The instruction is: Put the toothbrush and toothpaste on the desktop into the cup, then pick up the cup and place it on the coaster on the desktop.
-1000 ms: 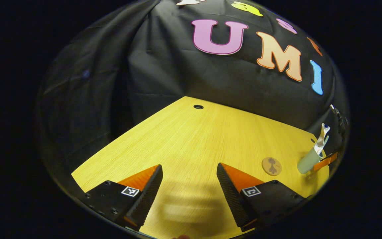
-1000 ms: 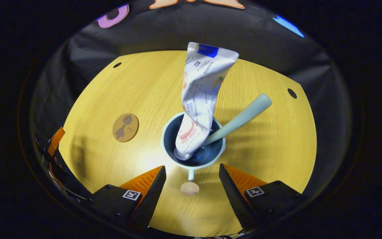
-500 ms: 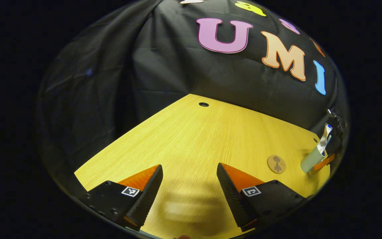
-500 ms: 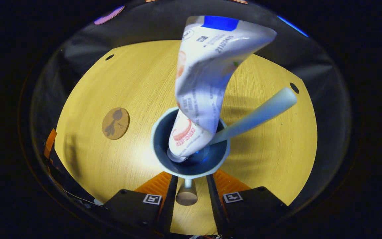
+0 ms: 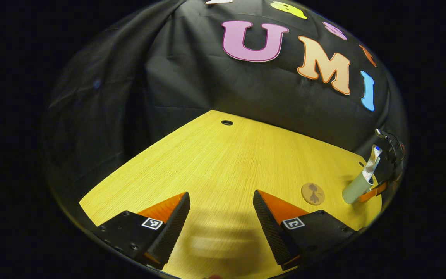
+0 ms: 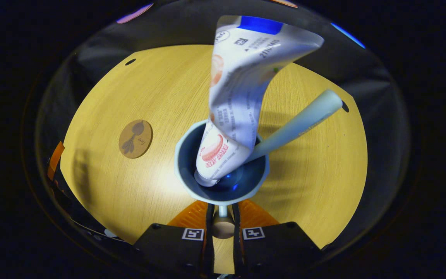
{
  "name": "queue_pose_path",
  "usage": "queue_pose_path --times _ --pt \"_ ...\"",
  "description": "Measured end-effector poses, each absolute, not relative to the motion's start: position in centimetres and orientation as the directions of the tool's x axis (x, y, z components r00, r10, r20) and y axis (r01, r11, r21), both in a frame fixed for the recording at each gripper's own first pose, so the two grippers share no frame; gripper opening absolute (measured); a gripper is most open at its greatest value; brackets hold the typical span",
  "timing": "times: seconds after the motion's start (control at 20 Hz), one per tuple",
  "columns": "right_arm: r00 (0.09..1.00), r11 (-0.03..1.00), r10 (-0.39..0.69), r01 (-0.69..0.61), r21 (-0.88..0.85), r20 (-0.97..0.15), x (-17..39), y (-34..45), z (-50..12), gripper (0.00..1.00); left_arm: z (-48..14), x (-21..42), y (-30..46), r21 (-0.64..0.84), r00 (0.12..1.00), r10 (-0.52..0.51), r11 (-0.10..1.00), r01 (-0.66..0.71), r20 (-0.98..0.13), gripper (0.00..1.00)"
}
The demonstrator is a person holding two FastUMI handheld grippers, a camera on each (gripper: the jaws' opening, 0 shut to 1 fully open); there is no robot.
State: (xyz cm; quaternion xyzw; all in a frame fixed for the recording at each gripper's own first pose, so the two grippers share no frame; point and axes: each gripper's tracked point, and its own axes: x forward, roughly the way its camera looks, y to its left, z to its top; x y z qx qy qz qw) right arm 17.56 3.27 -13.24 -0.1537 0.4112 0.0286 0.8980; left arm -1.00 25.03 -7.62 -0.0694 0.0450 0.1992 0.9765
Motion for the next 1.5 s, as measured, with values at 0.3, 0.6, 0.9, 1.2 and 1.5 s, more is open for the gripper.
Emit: queue_pose_path --times 0.3,0.6,0.9,1.2,1.5 --pt "0.66 0.919 -0.026 -0.28 -0.278 -0.751 17.7 3.5 -12.5 0.22 -7.5 -0.9 25.1 -0.148 0.917 0.38 0.907 -0.395 -0.119 0.95" --pt "0.665 0.87 0.032 -0.386 -0.307 -0.746 18.1 3.2 -12.2 0.22 -7.4 -0.8 25.2 -0.163 0.91 0.391 0.898 -0.41 -0.138 0.95" --pt "0.65 0.819 0.052 -0.462 -0.34 -0.759 18.1 3.1 -11.3 0.22 -7.7 -1.1 25.5 -0.167 0.892 0.428 0.878 -0.448 -0.145 0.96" --pt "0.642 0.791 0.062 -0.498 -0.354 -0.765 18.3 2.8 -11.1 0.22 -7.5 -0.9 25.8 -0.197 0.87 0.468 0.848 -0.491 -0.154 0.96" --pt "0.638 0.776 0.046 -0.508 -0.375 -0.768 18.3 2.7 -10.9 0.22 -7.5 -0.7 25.9 -0.193 0.869 0.47 0.848 -0.494 -0.157 0.96"
